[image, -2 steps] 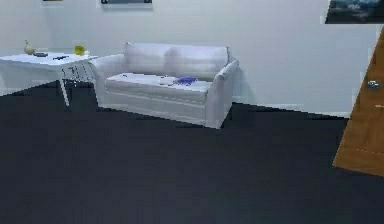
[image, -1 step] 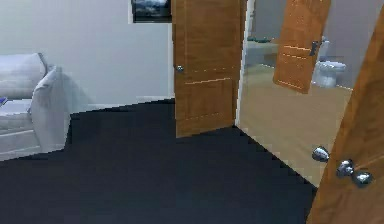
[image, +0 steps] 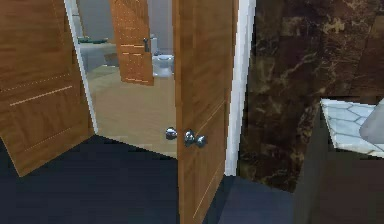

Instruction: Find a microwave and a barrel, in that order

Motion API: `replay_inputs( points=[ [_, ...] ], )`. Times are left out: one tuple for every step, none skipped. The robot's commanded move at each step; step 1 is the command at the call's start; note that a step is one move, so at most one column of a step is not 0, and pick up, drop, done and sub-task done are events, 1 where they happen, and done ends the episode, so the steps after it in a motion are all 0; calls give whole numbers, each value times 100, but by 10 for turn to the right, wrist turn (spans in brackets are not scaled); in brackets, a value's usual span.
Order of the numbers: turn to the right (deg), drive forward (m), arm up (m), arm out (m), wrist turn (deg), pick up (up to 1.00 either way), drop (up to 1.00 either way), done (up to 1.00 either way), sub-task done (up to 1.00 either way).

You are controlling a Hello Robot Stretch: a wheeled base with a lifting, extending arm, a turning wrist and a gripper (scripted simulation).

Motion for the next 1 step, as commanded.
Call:
replay_inputs(
  points=[
    [0,20,0,0,0,0,0,0,0]
  ],
)
